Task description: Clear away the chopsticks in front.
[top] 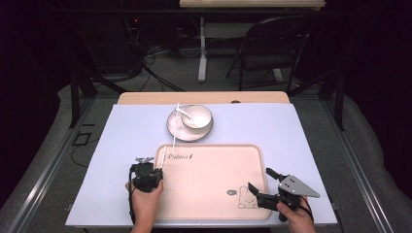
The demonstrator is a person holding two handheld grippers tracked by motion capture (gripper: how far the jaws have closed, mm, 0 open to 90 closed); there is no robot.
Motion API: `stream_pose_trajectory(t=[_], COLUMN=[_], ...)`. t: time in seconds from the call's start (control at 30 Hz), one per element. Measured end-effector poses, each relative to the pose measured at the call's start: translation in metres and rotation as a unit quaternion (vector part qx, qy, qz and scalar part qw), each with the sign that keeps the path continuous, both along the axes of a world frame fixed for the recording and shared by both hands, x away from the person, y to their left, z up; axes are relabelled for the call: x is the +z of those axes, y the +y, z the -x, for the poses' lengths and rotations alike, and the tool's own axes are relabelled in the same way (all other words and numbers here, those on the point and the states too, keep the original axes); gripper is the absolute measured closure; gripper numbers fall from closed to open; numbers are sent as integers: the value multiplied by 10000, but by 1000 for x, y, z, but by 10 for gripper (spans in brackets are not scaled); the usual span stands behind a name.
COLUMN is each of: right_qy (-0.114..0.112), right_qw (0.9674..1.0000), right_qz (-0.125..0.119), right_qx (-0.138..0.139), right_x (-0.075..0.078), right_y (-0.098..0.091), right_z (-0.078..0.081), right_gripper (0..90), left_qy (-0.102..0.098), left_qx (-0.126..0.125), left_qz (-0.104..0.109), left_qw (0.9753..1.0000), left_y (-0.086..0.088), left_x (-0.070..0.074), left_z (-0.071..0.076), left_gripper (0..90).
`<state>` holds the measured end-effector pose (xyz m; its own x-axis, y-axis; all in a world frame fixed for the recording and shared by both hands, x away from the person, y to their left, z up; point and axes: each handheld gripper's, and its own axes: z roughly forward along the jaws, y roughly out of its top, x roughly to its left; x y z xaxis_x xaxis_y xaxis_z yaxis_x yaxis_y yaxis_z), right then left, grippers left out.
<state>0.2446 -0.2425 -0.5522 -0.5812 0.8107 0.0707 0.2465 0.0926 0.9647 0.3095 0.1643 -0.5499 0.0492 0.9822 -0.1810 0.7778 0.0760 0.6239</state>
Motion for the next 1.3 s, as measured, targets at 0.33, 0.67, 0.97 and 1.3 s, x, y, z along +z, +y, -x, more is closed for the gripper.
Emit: stream_pose_trajectory(t=[0.33, 0.67, 0.97, 1.3], right_qy=[-17, -13, -12, -11], right_qw=[10000, 10000, 10000, 10000], right_qz=[39, 35, 41, 54], right_qx=[28, 21, 8, 10], right_x=[0, 0, 0, 0], right_y=[1, 1, 1, 1], right_z=[1, 1, 0, 0], right_gripper=[142, 142, 142, 142], left_qy=[-81, -166, -26, 48], left_qx=[-157, -607, -821, -727], left_qz=[322, 195, 132, 290], left_qw=[9993, 9978, 9965, 9969], left_y=[7, 8, 11, 25], left_x=[6, 39, 50, 58], left_z=[1, -9, -32, -58], left_gripper=[630, 551, 485, 521])
